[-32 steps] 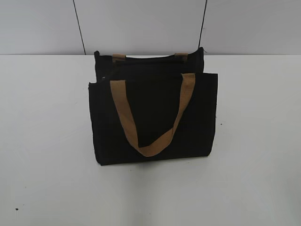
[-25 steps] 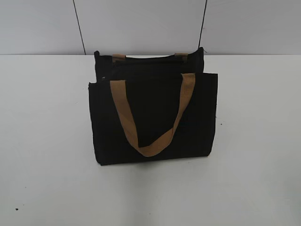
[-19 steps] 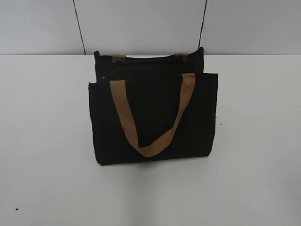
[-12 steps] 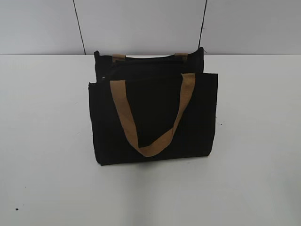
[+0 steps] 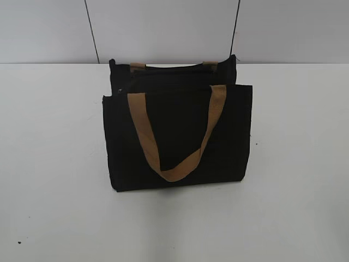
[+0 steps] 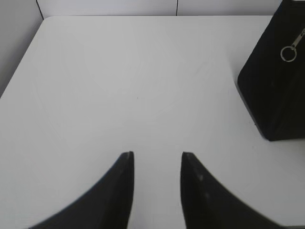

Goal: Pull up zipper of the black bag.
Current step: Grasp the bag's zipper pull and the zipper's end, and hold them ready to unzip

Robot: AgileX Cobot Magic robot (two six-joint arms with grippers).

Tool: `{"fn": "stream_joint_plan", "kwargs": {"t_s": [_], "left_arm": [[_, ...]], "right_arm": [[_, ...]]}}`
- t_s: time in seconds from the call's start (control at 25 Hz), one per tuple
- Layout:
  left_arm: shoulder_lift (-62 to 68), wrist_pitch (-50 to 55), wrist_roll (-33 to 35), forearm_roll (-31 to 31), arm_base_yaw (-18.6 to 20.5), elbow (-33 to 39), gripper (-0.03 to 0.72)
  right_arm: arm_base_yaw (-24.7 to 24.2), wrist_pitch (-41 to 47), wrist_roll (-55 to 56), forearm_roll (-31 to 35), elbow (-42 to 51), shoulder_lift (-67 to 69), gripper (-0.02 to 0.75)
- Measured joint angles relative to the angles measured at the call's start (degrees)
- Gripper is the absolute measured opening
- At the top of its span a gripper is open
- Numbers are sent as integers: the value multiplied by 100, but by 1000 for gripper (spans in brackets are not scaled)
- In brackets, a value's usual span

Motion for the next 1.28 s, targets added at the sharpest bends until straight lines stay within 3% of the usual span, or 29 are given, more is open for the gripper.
{"fn": "stream_joint_plan", "kwargs": {"t_s": [0.2, 0.32, 0.6, 0.84, 1.28], "left_arm": [[229, -892, 0, 0, 0, -97, 519], [544, -1862, 0, 5, 0, -97, 580], [1866, -4164, 0, -2, 0, 210, 554], [3292, -6037, 0, -92, 0, 540, 474], [5804, -7974, 0, -67, -219, 602, 357]], "right_arm": [[0, 0, 0, 0, 0, 0, 503], [0, 0, 0, 0, 0, 0, 503], [0, 0, 0, 0, 0, 0, 503], [0, 0, 0, 0, 0, 0, 503], [0, 0, 0, 0, 0, 0, 503]]}}
